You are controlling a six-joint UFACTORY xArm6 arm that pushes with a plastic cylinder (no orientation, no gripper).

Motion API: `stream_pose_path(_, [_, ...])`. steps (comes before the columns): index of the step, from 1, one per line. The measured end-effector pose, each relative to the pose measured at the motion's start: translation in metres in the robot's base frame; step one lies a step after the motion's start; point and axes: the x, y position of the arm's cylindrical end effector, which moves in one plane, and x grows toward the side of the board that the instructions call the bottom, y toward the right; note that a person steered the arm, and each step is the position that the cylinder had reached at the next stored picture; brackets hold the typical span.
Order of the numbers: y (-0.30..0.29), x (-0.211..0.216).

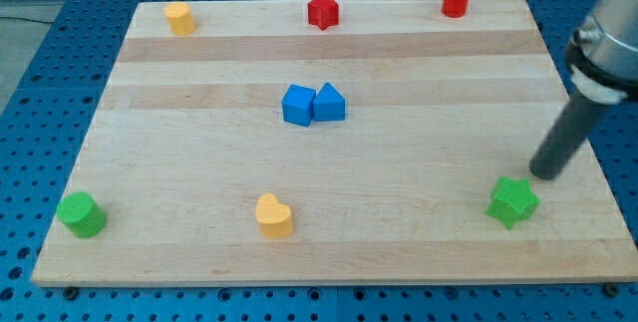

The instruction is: Move the green circle diagonal to the yellow heart

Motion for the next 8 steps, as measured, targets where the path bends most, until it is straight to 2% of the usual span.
stream_pose_path(2, [-0.223,0.039])
stream_pose_path(3, [-0.309,0.057])
stream_pose_path(5, [-0.404,0.085])
stream_pose_path(6, [-0.484,0.113])
stream_pose_path(7, [-0.511,0.047])
stream_pose_path(8, [-0.437,0.006])
